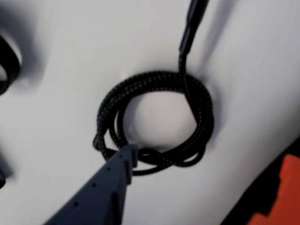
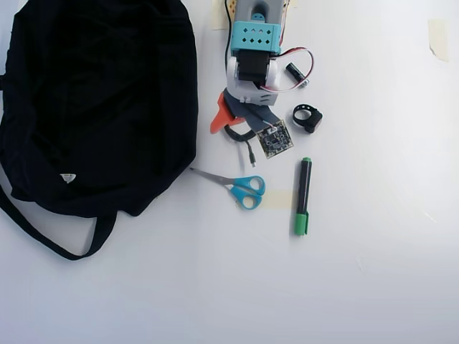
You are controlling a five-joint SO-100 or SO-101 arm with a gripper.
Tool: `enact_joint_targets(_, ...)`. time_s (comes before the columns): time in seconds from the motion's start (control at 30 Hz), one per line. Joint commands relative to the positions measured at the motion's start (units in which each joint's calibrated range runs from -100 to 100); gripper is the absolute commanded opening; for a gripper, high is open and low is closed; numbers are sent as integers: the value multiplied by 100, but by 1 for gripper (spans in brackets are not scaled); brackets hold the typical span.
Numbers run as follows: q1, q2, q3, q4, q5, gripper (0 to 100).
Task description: Put the cable into the black bag
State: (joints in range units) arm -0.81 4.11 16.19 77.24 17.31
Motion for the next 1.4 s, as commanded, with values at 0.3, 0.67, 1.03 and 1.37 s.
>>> enact_joint_targets(0.3, 6, 718, -101, -282, 25, 36)
enact_joint_targets(0.67, 14, 1149, -38, -825, 25, 36)
enact_joint_targets(1.03, 21, 1216, -29, -825, 25, 36)
enact_joint_targets(1.37, 21, 1216, -29, -817, 20, 16)
